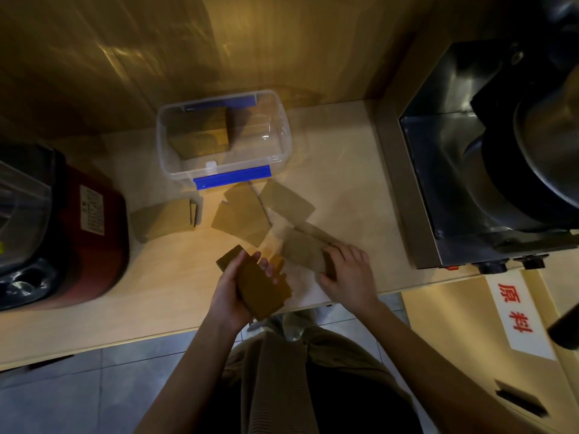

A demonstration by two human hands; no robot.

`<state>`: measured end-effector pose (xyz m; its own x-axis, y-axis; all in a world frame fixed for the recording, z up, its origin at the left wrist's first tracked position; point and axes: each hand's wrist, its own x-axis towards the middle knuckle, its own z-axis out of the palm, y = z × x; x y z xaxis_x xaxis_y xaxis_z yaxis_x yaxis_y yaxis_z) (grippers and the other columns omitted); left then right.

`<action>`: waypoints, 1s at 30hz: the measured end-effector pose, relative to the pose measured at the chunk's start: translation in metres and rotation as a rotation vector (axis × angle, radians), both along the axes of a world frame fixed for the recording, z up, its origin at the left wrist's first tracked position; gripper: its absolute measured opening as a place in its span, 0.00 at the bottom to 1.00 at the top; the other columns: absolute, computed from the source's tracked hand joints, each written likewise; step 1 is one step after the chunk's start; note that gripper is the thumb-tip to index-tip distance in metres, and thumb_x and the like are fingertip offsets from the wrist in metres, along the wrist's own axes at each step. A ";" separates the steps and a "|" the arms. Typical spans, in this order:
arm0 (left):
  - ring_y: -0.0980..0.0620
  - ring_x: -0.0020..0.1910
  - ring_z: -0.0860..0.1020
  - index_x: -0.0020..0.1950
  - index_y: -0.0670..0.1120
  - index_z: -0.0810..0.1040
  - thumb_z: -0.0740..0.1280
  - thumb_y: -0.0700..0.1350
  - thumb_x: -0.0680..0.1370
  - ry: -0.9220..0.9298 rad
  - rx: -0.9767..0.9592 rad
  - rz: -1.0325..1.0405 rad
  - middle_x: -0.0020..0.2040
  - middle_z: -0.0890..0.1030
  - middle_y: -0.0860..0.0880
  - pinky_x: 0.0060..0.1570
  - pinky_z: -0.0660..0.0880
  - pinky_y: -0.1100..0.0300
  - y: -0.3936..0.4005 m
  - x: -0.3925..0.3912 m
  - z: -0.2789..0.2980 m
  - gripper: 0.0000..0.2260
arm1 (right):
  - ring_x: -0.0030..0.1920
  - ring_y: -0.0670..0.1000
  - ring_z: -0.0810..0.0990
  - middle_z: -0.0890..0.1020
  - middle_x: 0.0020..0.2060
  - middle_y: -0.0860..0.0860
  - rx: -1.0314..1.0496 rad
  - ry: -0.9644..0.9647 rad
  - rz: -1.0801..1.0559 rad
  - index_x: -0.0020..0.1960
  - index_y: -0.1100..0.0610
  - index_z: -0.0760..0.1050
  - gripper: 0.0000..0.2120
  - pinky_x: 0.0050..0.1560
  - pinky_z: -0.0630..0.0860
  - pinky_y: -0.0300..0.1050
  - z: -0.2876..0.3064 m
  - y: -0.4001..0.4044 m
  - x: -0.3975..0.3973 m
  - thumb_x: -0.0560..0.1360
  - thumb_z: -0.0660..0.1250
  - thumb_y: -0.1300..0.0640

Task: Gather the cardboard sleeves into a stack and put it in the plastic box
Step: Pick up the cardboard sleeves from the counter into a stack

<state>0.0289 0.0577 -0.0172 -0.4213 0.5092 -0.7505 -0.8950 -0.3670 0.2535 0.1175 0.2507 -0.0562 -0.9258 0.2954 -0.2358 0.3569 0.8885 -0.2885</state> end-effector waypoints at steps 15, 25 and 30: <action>0.51 0.36 0.80 0.48 0.46 0.77 0.76 0.51 0.59 -0.011 0.035 0.024 0.36 0.81 0.49 0.41 0.78 0.57 -0.003 -0.007 -0.008 0.22 | 0.67 0.57 0.65 0.69 0.67 0.55 -0.051 -0.125 -0.044 0.68 0.55 0.64 0.28 0.66 0.62 0.52 -0.005 0.016 -0.013 0.71 0.64 0.47; 0.51 0.37 0.81 0.48 0.46 0.78 0.80 0.50 0.51 -0.032 0.044 0.035 0.36 0.82 0.48 0.42 0.77 0.56 -0.004 -0.007 -0.007 0.28 | 0.60 0.57 0.70 0.75 0.58 0.56 -0.131 -0.144 -0.057 0.61 0.55 0.70 0.29 0.61 0.65 0.52 0.008 0.019 -0.022 0.65 0.68 0.42; 0.50 0.36 0.81 0.49 0.45 0.78 0.79 0.50 0.54 -0.033 0.064 0.053 0.37 0.82 0.48 0.41 0.79 0.56 -0.005 -0.006 -0.007 0.26 | 0.49 0.52 0.78 0.80 0.48 0.51 -0.600 -0.071 -0.355 0.52 0.54 0.76 0.20 0.54 0.77 0.51 0.032 0.009 -0.025 0.63 0.74 0.50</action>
<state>0.0227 0.0526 -0.0239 -0.4249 0.5339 -0.7310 -0.8812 -0.4287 0.1991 0.0927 0.2600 -0.0238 -0.7735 0.3772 -0.5093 0.6326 0.4093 -0.6575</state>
